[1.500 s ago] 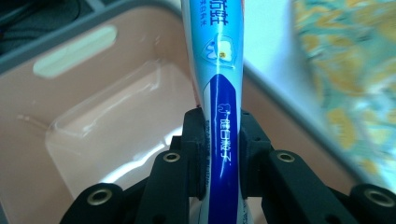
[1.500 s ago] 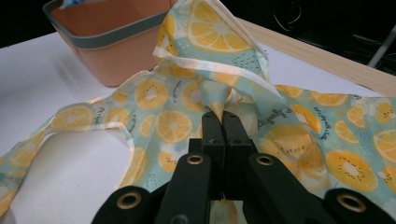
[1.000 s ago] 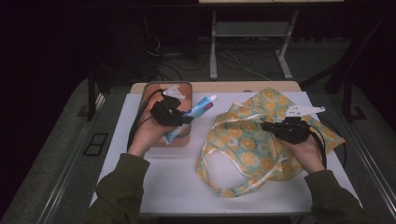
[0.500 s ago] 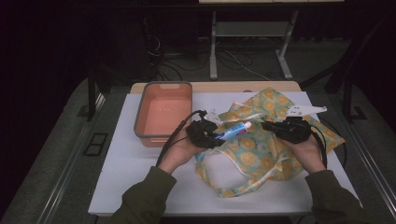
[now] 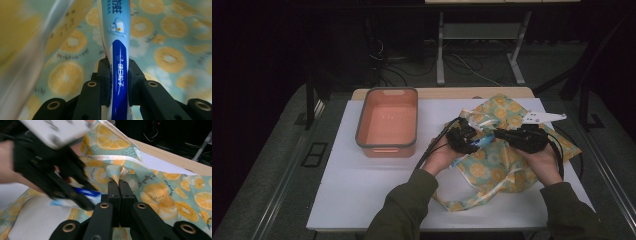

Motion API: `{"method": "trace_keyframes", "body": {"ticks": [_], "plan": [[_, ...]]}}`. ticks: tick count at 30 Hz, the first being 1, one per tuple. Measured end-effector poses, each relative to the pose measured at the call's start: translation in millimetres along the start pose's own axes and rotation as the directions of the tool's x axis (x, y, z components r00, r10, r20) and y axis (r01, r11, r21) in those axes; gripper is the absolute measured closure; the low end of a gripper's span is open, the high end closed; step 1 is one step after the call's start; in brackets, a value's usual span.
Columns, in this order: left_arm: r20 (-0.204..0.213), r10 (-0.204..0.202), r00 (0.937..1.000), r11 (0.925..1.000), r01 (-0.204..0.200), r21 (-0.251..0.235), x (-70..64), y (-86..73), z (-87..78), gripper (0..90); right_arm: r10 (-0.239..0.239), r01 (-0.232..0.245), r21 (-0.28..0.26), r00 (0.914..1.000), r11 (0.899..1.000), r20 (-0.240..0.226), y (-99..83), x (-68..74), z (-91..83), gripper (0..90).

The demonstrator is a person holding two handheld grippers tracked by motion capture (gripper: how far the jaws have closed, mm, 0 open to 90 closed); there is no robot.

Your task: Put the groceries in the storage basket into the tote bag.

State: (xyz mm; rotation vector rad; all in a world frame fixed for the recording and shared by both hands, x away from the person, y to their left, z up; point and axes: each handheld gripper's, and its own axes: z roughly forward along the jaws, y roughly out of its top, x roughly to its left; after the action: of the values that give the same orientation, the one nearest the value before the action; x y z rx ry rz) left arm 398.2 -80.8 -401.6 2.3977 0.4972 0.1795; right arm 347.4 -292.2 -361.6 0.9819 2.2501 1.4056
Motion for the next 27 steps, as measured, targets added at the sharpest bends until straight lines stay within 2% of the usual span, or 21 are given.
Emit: {"method": "trace_keyframes", "body": {"ticks": [4, 10, 14, 15, 17, 20, 23, 25, 27], "plan": [[-0.013, -0.015, 0.9998, 0.9996, 0.015, -0.024, 3.9, 7.3, 20.3, 75.8, 0.000, 0.000, -0.003, 1.0000, 1.000, 0.000, 0.7, 0.5, -0.7, 89.5], [-0.013, -0.053, 0.9985, 0.9974, 0.052, -0.050, 5.6, 17.5, 38.4, 75.5, 0.005, -0.005, -0.003, 1.0000, 1.000, 0.002, 0.5, -0.5, -1.3, 89.5], [-0.012, -0.072, 0.9973, 0.9968, 0.072, -0.035, 6.5, 14.6, 48.2, 73.4, 0.004, -0.004, -0.003, 1.0000, 1.000, 0.006, 0.0, -1.1, -2.3, 89.4], [-0.026, -0.077, 0.9967, 0.9958, 0.076, -0.050, 6.5, 12.5, 48.1, 70.9, 0.003, -0.003, -0.003, 1.0000, 1.000, 0.006, 0.0, -1.1, -2.4, 89.5], [-0.027, -0.096, 0.9950, 0.9901, 0.093, -0.105, 8.7, 8.6, 41.1, 60.3, 0.002, -0.002, -0.004, 1.0000, 1.000, 0.004, 0.1, -0.7, -2.5, 89.5], [-0.028, -0.099, 0.9947, 0.9916, 0.096, -0.086, 9.1, 3.7, 28.9, 46.4, 0.000, 0.000, -0.005, 1.0000, 1.000, 0.003, 0.4, -0.3, -2.4, 89.5], [-0.046, -0.085, 0.9954, 0.9935, 0.081, -0.080, 4.4, -4.4, 10.2, 42.7, -0.001, 0.001, -0.004, 1.0000, 1.000, 0.006, 0.3, -0.3, -2.4, 89.5], [-0.047, -0.086, 0.9951, 0.9929, 0.082, -0.086, 2.6, -12.6, -4.6, 40.8, -0.001, 0.001, -0.003, 1.0000, 1.000, 0.007, 0.5, 0.1, -2.5, 89.5], [-0.068, -0.087, 0.9939, 0.9922, 0.081, -0.094, 0.2, -22.7, -20.4, 40.5, -0.003, 0.003, 0.000, 1.0000, 1.000, 0.008, 0.5, 0.6, -2.2, 89.5]]}}
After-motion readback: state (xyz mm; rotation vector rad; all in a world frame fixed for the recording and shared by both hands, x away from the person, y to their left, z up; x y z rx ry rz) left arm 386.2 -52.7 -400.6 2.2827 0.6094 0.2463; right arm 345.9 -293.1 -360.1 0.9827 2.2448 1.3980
